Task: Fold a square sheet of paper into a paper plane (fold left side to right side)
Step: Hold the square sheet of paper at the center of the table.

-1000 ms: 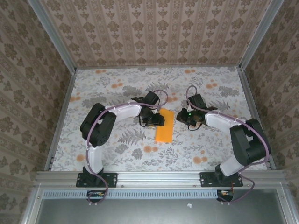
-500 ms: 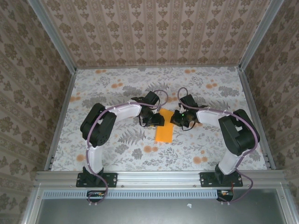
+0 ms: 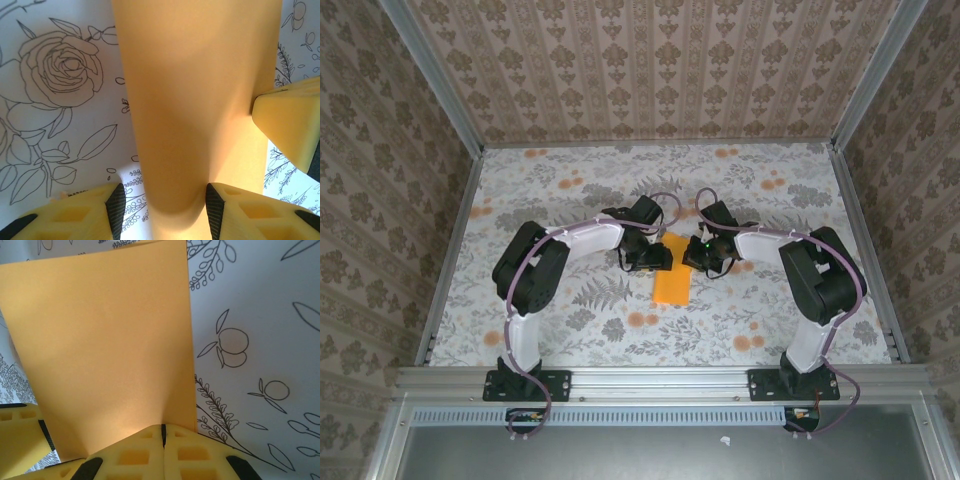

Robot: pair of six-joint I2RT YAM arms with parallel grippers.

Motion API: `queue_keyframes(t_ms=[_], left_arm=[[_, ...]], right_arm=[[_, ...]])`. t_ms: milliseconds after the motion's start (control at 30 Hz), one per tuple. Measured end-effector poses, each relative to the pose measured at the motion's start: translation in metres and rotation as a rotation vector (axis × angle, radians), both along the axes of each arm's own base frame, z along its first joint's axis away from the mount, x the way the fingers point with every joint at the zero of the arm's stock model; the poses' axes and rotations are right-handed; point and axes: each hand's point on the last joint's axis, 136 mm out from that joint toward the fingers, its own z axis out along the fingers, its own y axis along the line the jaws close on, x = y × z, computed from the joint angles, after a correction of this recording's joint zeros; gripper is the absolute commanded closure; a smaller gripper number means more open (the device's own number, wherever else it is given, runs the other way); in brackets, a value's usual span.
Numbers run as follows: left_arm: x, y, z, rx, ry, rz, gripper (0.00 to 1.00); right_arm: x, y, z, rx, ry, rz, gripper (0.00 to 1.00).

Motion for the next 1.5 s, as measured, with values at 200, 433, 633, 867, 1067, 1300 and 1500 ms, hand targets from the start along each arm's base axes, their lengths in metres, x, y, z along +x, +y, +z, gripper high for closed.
queue_keyframes(t_ms=[200, 433, 633, 867, 1067, 1300, 1500], left_arm=[[0.002, 0.010, 0.009, -0.011, -0.006, 0.020, 0.47], [0.016, 0.021, 0.062, -0.143, -0.076, 0.066, 0.45], [0.009, 0.012, 0.060, -0.196, -0.041, 0.056, 0.44], [0.001, 0.008, 0.034, -0.159, 0.014, 0.048, 0.43], [-0.007, 0.006, 0.010, -0.109, 0.060, 0.035, 0.48], [-0.009, 0.005, 0.002, -0.077, 0.064, 0.030, 0.48], [-0.009, 0.005, 0.000, -0.067, 0.062, 0.030, 0.49]], right_arm=[[0.000, 0.000, 0.000, -0.002, 0.002, -0.001, 0.94], [0.000, 0.000, -0.001, -0.004, 0.005, 0.000, 0.94], [0.000, 0.000, 0.000, -0.003, 0.004, 0.000, 0.94], [0.000, 0.000, 0.000, -0.003, 0.004, 0.000, 0.94], [0.000, 0.000, 0.000, -0.004, 0.002, 0.004, 0.93], [0.000, 0.001, 0.000, -0.004, -0.001, 0.008, 0.90], [-0.004, 0.003, 0.003, -0.001, -0.013, 0.017, 0.86]])
